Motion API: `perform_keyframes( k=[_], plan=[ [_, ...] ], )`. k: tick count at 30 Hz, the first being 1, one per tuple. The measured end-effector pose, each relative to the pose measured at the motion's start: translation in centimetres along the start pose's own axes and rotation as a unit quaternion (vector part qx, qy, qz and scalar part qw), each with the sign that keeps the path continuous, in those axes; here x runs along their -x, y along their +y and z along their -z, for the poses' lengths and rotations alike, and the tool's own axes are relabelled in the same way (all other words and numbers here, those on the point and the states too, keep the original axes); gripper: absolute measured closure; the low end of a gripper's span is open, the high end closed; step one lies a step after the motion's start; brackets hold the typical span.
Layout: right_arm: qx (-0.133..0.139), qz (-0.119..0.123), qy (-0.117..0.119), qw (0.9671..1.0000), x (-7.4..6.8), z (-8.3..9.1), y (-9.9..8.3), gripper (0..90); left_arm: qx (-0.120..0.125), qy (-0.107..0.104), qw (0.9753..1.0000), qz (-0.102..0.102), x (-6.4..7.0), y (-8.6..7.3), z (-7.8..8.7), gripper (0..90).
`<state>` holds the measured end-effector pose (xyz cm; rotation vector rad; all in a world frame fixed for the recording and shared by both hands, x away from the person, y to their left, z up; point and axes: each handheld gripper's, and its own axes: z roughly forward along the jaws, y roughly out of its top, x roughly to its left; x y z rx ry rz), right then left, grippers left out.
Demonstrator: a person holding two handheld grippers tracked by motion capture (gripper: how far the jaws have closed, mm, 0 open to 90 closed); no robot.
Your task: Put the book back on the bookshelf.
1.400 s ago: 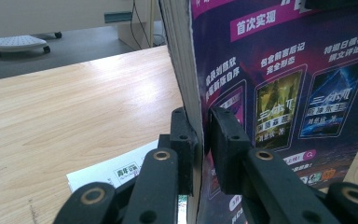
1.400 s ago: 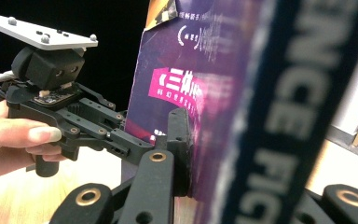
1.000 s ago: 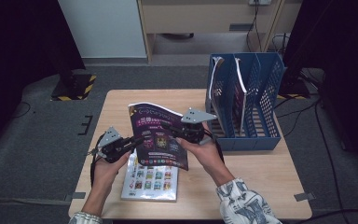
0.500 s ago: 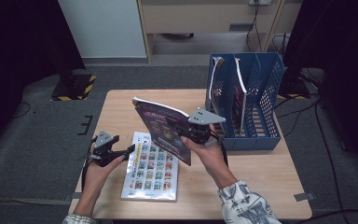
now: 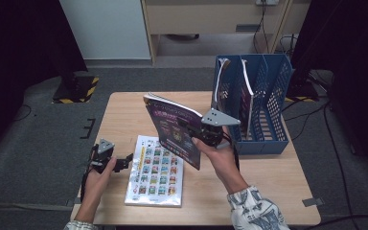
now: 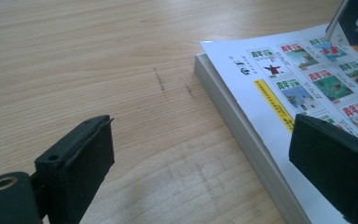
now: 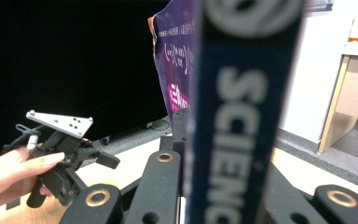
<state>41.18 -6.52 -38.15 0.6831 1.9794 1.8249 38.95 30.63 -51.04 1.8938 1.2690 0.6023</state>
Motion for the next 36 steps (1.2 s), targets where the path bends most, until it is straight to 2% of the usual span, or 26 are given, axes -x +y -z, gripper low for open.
perform_keyframes(
  k=[7, 16, 26, 36],
  plan=[
    [-0.007, -0.001, 0.000, 1.0000, -0.2, 0.0, -0.2, 84.2, -0.007, 0.014, 0.9999, 0.004, -0.4, -0.3, 0.1, 6.1],
    [-0.011, -0.003, -0.001, 0.9999, -0.4, 0.3, -0.4, 84.2, -0.008, 0.018, 0.9998, 0.000, -0.3, -0.4, 0.1, 6.7],
    [-0.017, -0.002, -0.004, 0.9999, -0.4, 2.0, -0.8, 84.2, -0.011, 0.022, 0.9997, -0.003, -0.2, -0.5, 0.0, 6.7],
    [-0.020, -0.010, -0.007, 0.9997, 0.1, 2.6, -1.3, 84.2, -0.014, 0.022, 0.9996, -0.005, -0.2, -0.5, -0.1, 4.9]
  ],
)
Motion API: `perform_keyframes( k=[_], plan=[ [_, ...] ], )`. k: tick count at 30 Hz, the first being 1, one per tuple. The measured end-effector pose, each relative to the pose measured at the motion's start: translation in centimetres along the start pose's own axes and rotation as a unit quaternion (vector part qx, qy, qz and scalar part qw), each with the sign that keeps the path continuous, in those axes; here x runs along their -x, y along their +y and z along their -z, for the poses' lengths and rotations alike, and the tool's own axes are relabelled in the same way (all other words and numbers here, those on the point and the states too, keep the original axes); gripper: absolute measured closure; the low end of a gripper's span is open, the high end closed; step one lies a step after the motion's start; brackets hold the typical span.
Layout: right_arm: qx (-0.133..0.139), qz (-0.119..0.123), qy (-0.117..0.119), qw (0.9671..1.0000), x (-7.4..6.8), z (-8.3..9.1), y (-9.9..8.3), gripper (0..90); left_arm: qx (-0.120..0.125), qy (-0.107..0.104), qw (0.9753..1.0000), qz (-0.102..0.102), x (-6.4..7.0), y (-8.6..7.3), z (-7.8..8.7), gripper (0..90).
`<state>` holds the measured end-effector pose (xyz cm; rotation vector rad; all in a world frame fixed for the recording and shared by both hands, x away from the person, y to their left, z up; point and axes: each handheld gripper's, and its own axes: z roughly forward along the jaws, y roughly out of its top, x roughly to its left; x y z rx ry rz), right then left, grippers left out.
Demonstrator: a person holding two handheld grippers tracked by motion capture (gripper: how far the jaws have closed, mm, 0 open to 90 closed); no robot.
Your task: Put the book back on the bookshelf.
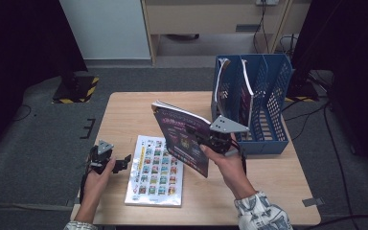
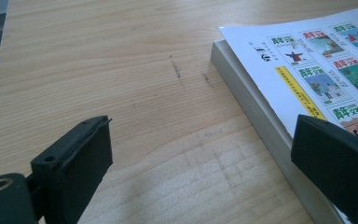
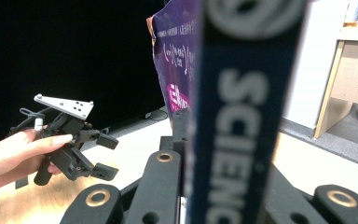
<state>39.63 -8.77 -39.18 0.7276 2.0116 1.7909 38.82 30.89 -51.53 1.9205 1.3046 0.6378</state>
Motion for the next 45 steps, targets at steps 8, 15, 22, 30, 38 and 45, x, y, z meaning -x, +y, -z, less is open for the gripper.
perform_keyframes(
  k=[8, 15, 22, 30, 38, 45],
  plan=[
    [0.008, -0.003, -0.003, 1.0000, -0.1, 1.2, 0.3, 84.2, 0.003, 0.002, 1.0000, -0.004, 0.1, 0.1, 0.2, 4.9],
    [0.004, -0.004, 0.003, 1.0000, -0.1, 2.5, 0.3, 84.2, 0.004, 0.005, 1.0000, -0.002, 0.0, 0.1, 0.3, 4.9],
    [0.002, -0.005, 0.000, 1.0000, 0.3, 4.1, 0.3, 84.2, 0.002, 0.004, 1.0000, -0.004, 0.1, 0.1, 0.2, 4.9],
    [-0.003, -0.009, -0.004, 0.9999, 0.9, 5.5, 0.1, 84.2, 0.002, 0.005, 1.0000, -0.005, 0.1, 0.0, 0.3, 4.9],
    [-0.009, -0.012, -0.009, 0.9998, 1.3, 7.4, -0.1, 84.2, 0.001, 0.005, 1.0000, -0.007, 0.2, 0.1, 0.3, 4.9],
    [-0.007, -0.018, -0.016, 0.9997, 1.7, 9.1, 0.0, 84.2, 0.002, 0.006, 1.0000, -0.006, 0.3, 0.0, 0.3, 4.9]
  ],
)
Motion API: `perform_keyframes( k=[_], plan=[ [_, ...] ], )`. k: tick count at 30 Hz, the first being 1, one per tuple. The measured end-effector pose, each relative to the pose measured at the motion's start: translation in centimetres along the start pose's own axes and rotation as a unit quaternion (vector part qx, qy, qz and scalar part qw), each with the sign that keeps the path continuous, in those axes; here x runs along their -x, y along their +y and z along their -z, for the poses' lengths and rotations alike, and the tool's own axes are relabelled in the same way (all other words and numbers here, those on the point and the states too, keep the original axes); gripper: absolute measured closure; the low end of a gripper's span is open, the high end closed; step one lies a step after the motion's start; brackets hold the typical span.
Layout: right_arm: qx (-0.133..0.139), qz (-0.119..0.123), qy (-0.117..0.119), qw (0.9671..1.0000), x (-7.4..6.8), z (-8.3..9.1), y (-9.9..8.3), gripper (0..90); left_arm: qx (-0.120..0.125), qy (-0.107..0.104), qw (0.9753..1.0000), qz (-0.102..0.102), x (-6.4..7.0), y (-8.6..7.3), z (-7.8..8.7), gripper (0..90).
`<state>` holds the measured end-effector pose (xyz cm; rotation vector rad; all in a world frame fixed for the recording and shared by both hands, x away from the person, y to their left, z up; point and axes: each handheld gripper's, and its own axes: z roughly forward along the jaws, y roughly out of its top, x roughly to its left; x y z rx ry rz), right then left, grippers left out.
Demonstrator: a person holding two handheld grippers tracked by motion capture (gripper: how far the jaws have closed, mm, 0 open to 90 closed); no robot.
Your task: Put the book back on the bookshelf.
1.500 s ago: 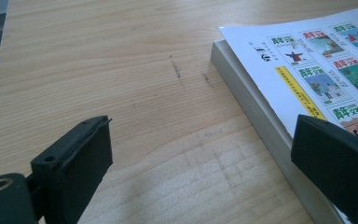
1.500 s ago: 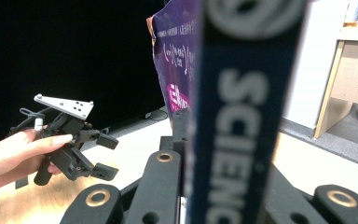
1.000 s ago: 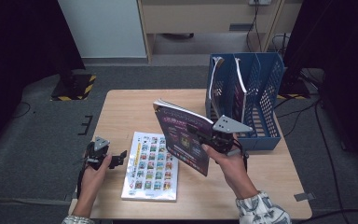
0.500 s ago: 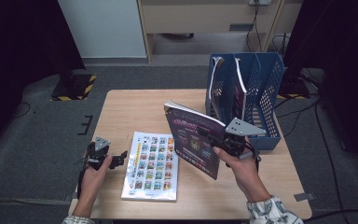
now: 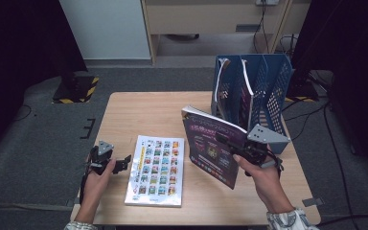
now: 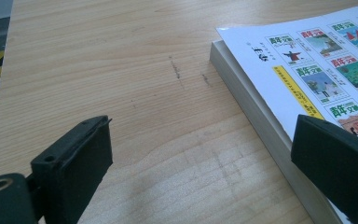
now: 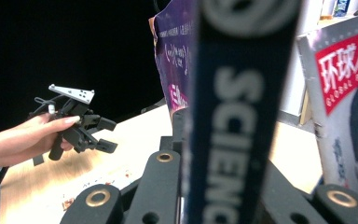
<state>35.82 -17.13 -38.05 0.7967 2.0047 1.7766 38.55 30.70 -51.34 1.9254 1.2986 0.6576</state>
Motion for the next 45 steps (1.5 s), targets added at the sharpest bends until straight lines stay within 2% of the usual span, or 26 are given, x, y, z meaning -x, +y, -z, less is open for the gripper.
perform_keyframes(
  k=[10, 21, 28, 34, 40, 45],
  plan=[
    [-0.008, -0.001, -0.017, 0.9998, 0.5, 3.0, -0.2, 84.2, -0.002, -0.001, 1.0000, -0.003, 0.1, 0.0, 0.0, 4.9],
    [0.004, -0.017, -0.031, 0.9994, 0.8, 6.8, 0.4, 84.2, -0.002, -0.001, 1.0000, -0.003, 0.3, 0.0, 0.0, 4.9],
    [0.029, -0.024, -0.046, 0.9982, 1.3, 9.3, 2.4, 84.2, -0.004, -0.002, 1.0000, -0.005, 0.5, 0.0, -0.1, 4.9],
    [0.046, -0.018, -0.065, 0.9967, 1.9, 10.5, 4.4, 84.2, -0.004, -0.002, 1.0000, -0.004, 0.4, -0.1, -0.1, 4.9],
    [0.047, -0.010, -0.083, 0.9954, 2.8, 11.3, 5.9, 84.2, -0.003, -0.002, 1.0000, -0.004, 0.4, 0.0, -0.1, 4.9],
    [0.038, -0.013, -0.111, 0.9930, 4.0, 11.7, 6.3, 84.2, -0.004, -0.001, 1.0000, -0.003, 0.3, -0.1, -0.1, 4.9]
  ],
)
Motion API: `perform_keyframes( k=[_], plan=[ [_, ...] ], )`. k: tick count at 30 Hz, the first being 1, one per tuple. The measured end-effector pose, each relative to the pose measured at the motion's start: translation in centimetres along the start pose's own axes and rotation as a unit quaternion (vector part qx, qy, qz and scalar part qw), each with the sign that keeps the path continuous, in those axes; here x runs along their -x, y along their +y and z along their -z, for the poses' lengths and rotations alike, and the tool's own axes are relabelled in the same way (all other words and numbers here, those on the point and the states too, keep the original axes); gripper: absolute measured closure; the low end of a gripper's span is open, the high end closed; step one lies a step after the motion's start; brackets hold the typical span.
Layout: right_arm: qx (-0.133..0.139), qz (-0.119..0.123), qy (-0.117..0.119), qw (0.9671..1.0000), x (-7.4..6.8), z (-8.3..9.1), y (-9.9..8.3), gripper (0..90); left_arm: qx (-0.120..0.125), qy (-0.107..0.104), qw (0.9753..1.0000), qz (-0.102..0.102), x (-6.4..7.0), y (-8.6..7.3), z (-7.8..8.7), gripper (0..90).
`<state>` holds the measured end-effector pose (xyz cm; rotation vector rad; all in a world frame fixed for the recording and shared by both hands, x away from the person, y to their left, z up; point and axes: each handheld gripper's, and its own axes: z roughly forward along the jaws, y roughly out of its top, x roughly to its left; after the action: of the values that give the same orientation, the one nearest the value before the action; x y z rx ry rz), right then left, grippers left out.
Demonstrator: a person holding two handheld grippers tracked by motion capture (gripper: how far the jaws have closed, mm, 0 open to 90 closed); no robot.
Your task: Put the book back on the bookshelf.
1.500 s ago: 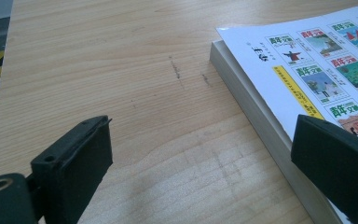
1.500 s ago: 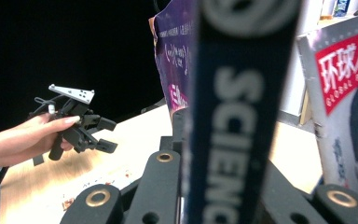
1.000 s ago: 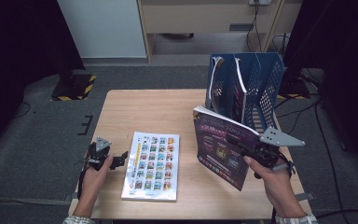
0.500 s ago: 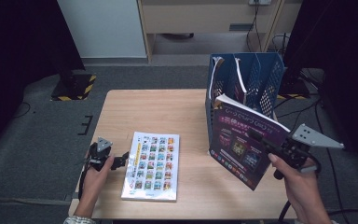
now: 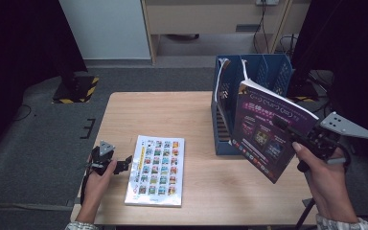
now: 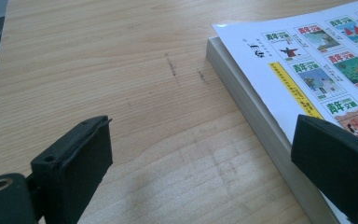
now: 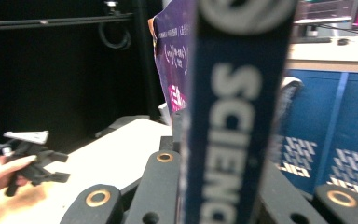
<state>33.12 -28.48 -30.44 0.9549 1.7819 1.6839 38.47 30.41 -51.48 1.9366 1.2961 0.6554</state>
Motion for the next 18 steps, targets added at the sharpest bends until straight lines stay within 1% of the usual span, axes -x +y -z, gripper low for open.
perform_keyframes(
  k=[4, 11, 15, 18],
  plan=[
    [-0.006, 0.001, -0.020, 0.9998, 0.6, 0.3, 0.0, 84.2, -0.001, 0.000, 1.0000, -0.001, 0.0, 0.0, 0.1, 4.9],
    [-0.006, 0.003, -0.038, 0.9992, 1.1, 0.8, 0.2, 84.2, 0.000, -0.001, 1.0000, -0.002, 0.1, 0.0, 0.0, 4.9],
    [-0.007, 0.010, -0.050, 0.9987, 1.4, 1.1, 0.3, 84.2, -0.002, 0.000, 1.0000, -0.003, 0.0, 0.0, 0.0, 4.9],
    [-0.009, 0.008, -0.059, 0.9982, 1.6, 1.3, 0.3, 84.2, 0.000, 0.000, 1.0000, -0.002, 0.1, 0.0, 0.0, 4.9]
  ],
)
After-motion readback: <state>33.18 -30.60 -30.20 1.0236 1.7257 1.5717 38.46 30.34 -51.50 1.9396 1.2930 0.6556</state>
